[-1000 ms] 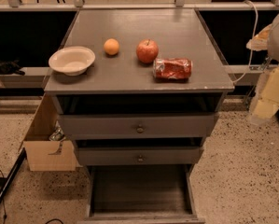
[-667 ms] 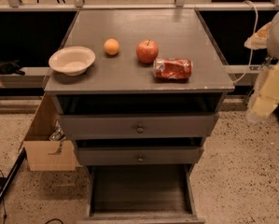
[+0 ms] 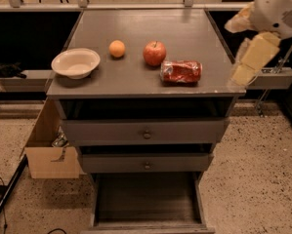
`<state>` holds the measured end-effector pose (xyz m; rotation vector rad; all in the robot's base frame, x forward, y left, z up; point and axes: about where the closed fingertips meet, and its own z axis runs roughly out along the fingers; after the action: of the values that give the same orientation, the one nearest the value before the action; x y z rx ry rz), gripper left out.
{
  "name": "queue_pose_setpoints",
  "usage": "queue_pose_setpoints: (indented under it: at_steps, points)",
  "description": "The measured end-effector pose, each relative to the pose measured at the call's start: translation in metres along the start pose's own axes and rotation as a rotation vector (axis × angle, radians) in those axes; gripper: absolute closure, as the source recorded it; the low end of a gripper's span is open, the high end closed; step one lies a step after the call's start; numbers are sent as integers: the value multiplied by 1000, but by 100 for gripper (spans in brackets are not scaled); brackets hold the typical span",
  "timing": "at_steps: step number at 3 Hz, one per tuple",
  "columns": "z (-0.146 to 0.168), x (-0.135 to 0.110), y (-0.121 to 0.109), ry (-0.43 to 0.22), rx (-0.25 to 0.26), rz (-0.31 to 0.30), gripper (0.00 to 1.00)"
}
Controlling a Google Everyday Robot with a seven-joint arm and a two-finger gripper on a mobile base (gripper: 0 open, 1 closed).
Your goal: Place coke can into bottom drawer
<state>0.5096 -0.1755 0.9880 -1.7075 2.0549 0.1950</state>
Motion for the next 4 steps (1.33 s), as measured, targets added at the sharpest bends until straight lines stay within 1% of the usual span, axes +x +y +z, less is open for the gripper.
queue_pose_setpoints:
  at_steps: [1,2,3,4]
  points:
    - [18,-27,-43,-83,-23,-3,0]
    - [50,-49,-95,-171,-32,55,0]
    - [87,-65,-131,-227,-53,122,0]
    - [93,-65,-139,-236,-50,130,0]
